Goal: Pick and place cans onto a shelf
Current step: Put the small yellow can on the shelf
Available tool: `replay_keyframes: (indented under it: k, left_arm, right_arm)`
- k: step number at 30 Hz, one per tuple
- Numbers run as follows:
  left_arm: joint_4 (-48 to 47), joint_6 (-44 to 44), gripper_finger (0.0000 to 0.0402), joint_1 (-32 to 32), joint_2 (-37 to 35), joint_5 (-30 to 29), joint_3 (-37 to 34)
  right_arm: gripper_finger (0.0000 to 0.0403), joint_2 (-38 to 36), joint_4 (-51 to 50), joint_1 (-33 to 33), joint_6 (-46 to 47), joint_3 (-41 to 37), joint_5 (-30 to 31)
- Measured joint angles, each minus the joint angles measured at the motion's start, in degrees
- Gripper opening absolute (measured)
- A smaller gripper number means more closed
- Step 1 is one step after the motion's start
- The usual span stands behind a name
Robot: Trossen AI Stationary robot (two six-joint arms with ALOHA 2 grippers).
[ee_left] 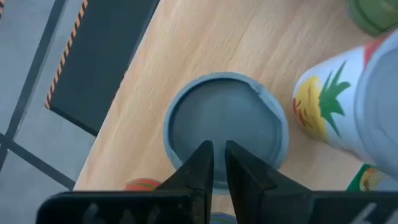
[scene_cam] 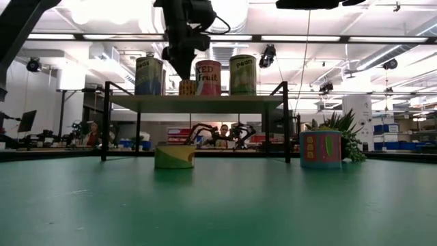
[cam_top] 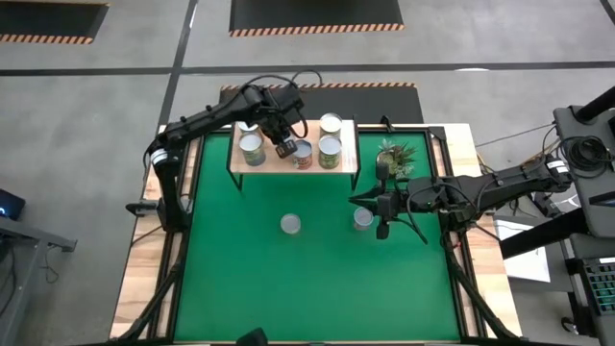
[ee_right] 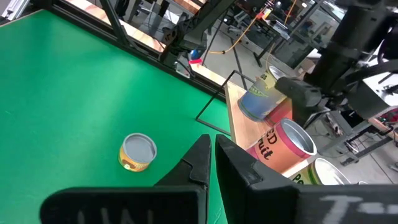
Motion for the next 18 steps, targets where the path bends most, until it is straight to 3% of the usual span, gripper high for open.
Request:
replay_keyframes:
  k: [5, 11, 18]
  left_arm:
    - [1.2, -0.1, 0.0002, 0.1, 0.0, -0.4, -0.9]
    - [0.3, -1.2, 0.0001, 0.1, 0.0, -6.1, -1.1]
    - [0.5, -1.8, 0.0000, 0.1, 0.0, -6.3, -1.1]
  right_arm:
    - [0.0013, 0.0, 0.0, 0.0, 0.0, 0.0, 0.0]
    - [0.0013, 0.0, 0.0, 0.0, 0.0, 0.0, 0.0]
    - [0.0013, 0.0, 0.0, 0.0, 0.0, 0.0, 0.0]
